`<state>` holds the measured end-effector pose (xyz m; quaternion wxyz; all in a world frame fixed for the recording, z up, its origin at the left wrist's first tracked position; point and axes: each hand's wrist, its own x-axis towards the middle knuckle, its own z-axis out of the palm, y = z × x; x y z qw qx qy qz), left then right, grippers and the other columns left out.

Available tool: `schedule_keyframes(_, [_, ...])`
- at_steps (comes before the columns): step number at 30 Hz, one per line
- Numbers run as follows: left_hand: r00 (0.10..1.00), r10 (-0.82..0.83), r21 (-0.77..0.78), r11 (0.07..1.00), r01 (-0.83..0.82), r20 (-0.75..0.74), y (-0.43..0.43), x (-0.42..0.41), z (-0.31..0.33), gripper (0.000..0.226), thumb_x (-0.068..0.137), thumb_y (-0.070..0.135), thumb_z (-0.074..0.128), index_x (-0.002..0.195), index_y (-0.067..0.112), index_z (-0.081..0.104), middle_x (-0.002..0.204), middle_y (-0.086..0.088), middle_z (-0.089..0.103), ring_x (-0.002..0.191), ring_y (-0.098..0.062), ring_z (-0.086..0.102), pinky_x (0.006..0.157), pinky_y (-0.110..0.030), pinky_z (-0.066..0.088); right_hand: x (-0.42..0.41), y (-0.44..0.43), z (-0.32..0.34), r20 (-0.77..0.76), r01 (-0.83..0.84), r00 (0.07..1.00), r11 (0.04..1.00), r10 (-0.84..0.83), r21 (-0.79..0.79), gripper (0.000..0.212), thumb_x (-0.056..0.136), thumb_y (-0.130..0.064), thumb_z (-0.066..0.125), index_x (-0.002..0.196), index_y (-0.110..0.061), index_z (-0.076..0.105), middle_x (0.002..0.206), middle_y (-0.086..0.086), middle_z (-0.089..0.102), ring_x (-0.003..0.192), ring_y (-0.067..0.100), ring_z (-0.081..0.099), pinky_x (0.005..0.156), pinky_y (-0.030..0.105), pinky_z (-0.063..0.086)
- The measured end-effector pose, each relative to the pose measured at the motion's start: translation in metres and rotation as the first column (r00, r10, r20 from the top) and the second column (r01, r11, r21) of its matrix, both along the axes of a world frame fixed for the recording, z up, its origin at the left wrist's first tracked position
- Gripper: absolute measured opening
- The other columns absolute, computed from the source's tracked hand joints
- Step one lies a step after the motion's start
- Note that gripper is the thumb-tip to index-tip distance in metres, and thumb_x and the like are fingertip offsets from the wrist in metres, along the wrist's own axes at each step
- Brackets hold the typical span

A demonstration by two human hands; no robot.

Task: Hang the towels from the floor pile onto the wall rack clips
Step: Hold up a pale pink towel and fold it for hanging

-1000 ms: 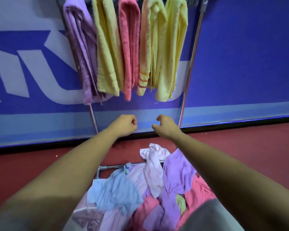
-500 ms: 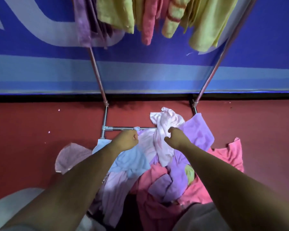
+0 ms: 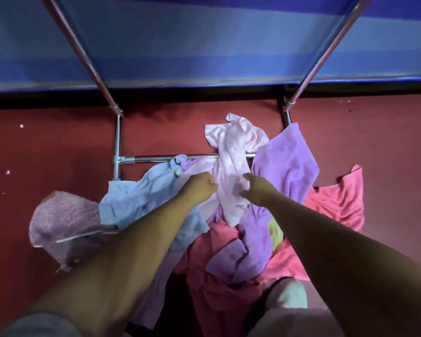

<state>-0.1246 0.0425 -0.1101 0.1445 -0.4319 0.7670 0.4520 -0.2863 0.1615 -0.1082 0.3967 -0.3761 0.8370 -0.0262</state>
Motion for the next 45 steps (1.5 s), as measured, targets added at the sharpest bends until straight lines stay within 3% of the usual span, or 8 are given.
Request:
schedule_keyframes(4, [0.982, 0.186, 0.167, 0.969, -0.185, 0.006, 0.015, -0.02, -0.046, 0.046, 0.064, 0.048, 0.061, 0.084, 0.006, 0.057, 0.086, -0.018, 0.071, 0.081, -0.029, 0.07, 0.076, -0.041, 0.057, 0.014, 0.0, -0.029, 0.075, 0.082, 0.993, 0.995, -0.086, 0.054, 0.046, 0.094, -0.02, 0.062, 0.138, -0.008, 0.051, 0.134, 0.015, 0.058, 0.123, 0.031, 0.056, 0.101, 0.035, 0.045])
schedule_keyframes(9, [0.95, 0.299, 0.296, 0.919, -0.262, -0.088, 0.035, -0.022, -0.064, 0.025, 0.079, 0.018, 0.069, 0.079, -0.006, 0.061, 0.073, -0.02, 0.063, 0.064, -0.021, 0.058, 0.066, -0.039, 0.052, 0.016, -0.004, -0.044, 0.12, 0.27, 0.955, 0.963, -0.269, 0.013, 0.013, 0.089, -0.008, 0.058, 0.087, -0.003, 0.07, 0.086, 0.017, 0.065, 0.081, 0.026, 0.059, 0.079, 0.035, 0.054])
schedule_keyframes(13, [0.876, 0.45, 0.443, 0.83, -0.338, -0.173, 0.026, -0.021, -0.027, 0.023, 0.092, 0.006, 0.06, 0.071, 0.014, 0.053, 0.068, -0.007, 0.052, 0.052, -0.009, 0.046, 0.05, -0.02, 0.037, 0.002, -0.017, -0.013, 0.424, 0.539, 0.739, 0.837, -0.523, 0.094, 0.012, 0.085, -0.001, 0.063, 0.079, -0.011, 0.063, 0.079, 0.009, 0.06, 0.073, 0.023, 0.057, 0.071, 0.033, 0.052])
schedule_keyframes(20, [0.785, 0.506, 0.543, 0.797, -0.267, -0.357, -0.01, 0.0, 0.066, 0.025, 0.095, 0.005, 0.054, 0.076, 0.02, 0.059, 0.068, 0.001, 0.051, 0.057, -0.009, 0.045, 0.051, -0.021, 0.034, -0.006, -0.047, 0.098, 0.722, 0.68, 0.536, 0.731, -0.437, -0.063, 0.017, 0.087, 0.002, 0.049, 0.08, -0.011, 0.06, 0.067, 0.006, 0.057, 0.057, 0.016, 0.055, 0.059, 0.026, 0.047])
schedule_keyframes(27, [0.711, 0.511, 0.395, 0.852, -0.344, -0.484, -0.007, 0.029, 0.187, 0.016, 0.095, 0.009, 0.059, 0.083, 0.017, 0.054, 0.067, -0.006, 0.057, 0.047, -0.008, 0.05, 0.046, -0.024, 0.031, 0.025, -0.042, 0.232, 0.756, 0.562, 0.636, 0.765, -0.154, -0.316, 0.018, 0.089, 0.004, 0.05, 0.077, -0.006, 0.058, 0.072, 0.01, 0.051, 0.061, 0.019, 0.051, 0.053, 0.026, 0.041])
schedule_keyframes(35, [0.759, -0.093, -0.113, 0.993, 0.025, -0.645, 0.001, 0.084, 0.325, 0.055, 0.089, 0.03, 0.067, 0.14, 0.04, 0.046, 0.139, 0.014, 0.054, 0.127, -0.005, 0.051, 0.106, -0.026, 0.041, 0.075, -0.012, 0.391, 0.743, 0.259, 0.624, 0.834, 0.241, -0.488, 0.016, 0.093, 0.001, 0.052, 0.087, -0.004, 0.066, 0.081, 0.015, 0.066, 0.076, 0.026, 0.063, 0.075, 0.032, 0.052])
schedule_keyframes(38, [0.698, -0.011, 0.012, 1.0, 0.028, -0.716, 0.016, 0.1, 0.372, 0.019, 0.096, 0.025, 0.061, 0.113, 0.021, 0.069, 0.111, 0.005, 0.07, 0.104, -0.007, 0.061, 0.103, -0.034, 0.046, 0.086, -0.002, 0.443, 0.674, 0.17, 0.666, 0.814, 0.32, -0.555, 0.008, 0.089, -0.003, 0.059, 0.09, -0.002, 0.067, 0.091, 0.019, 0.066, 0.086, 0.028, 0.063, 0.082, 0.035, 0.051])
schedule_keyframes(45, [0.319, 0.344, 0.331, 0.939, -0.097, -0.883, 0.018, 0.128, 0.442, 0.022, 0.101, 0.013, 0.047, 0.111, 0.003, 0.064, 0.094, -0.003, 0.073, 0.086, -0.01, 0.067, 0.079, -0.021, 0.055, 0.072, 0.04, 0.488, 0.209, -0.236, 0.925, 0.911, 0.317, -0.337, 0.014, 0.083, -0.012, 0.079, 0.074, -0.009, 0.068, 0.07, 0.009, 0.061, 0.062, 0.021, 0.051, 0.057, 0.027, 0.043])
